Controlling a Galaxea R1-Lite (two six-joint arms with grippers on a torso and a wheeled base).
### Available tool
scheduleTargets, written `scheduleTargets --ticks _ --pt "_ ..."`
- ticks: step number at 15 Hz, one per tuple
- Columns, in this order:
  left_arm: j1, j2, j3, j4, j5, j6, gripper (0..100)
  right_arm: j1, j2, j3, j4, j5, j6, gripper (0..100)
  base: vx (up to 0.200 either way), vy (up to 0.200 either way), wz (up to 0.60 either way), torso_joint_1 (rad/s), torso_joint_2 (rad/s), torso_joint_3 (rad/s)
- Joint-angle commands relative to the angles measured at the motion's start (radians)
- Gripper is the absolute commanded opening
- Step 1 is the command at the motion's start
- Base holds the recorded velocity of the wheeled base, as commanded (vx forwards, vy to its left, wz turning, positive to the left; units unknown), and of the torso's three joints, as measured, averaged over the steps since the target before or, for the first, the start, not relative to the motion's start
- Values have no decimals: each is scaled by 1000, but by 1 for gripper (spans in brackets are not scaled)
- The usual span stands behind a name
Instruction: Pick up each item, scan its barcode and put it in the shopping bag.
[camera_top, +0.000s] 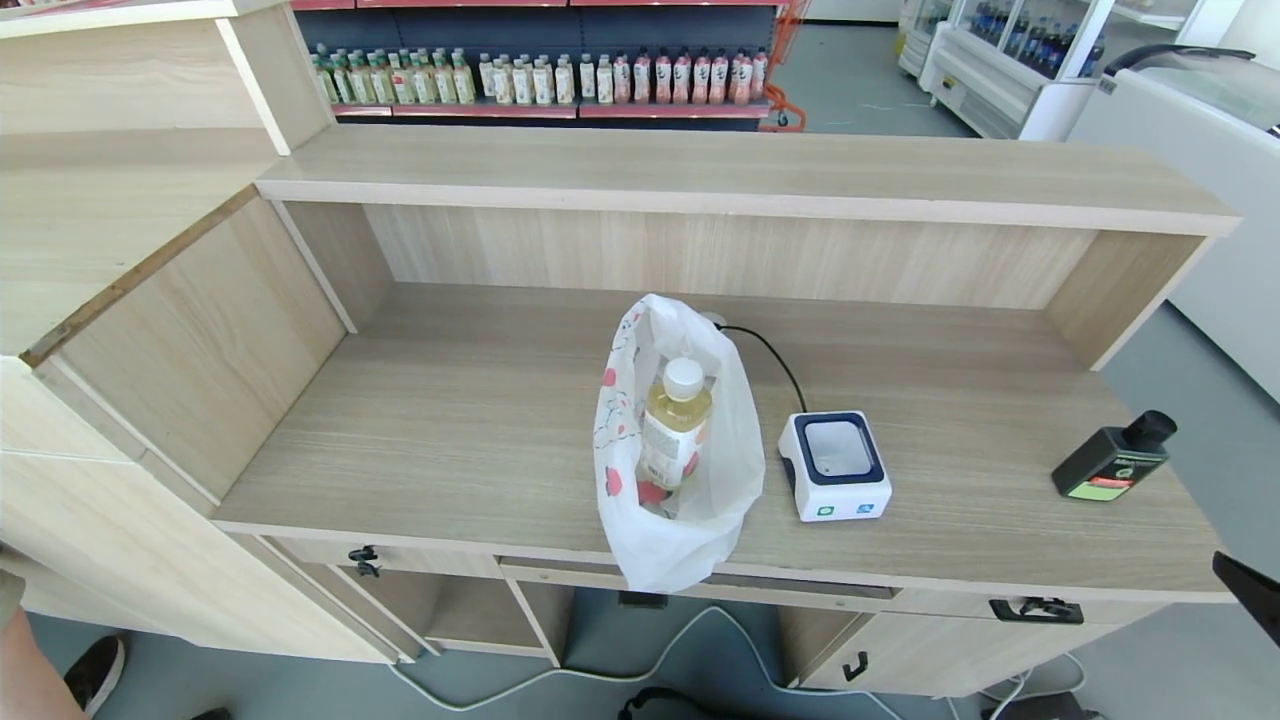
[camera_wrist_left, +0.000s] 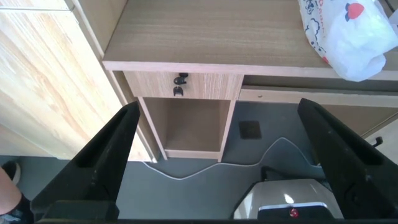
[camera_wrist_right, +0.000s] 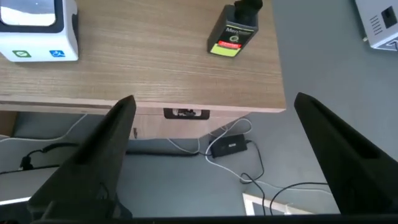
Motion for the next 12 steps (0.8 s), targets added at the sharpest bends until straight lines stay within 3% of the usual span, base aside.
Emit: scheduleTargets --ticks 1,4,8,12 --pt "1 0 0 0 0 1 100 -1 6 -4 -1 -1 2 100 0 0 0 0 0 0" --pt "1 0 0 0 0 1 100 -7 8 -5 0 -1 2 100 0 0 0 0 0 0" --pt "1 0 0 0 0 3 100 -15 25 -1 -1 -35 5 100 0 -200 0 4 4 1" --pt "1 0 0 0 0 4 100 -105 92 -16 -15 -42 4 100 0 -200 0 7 5 4"
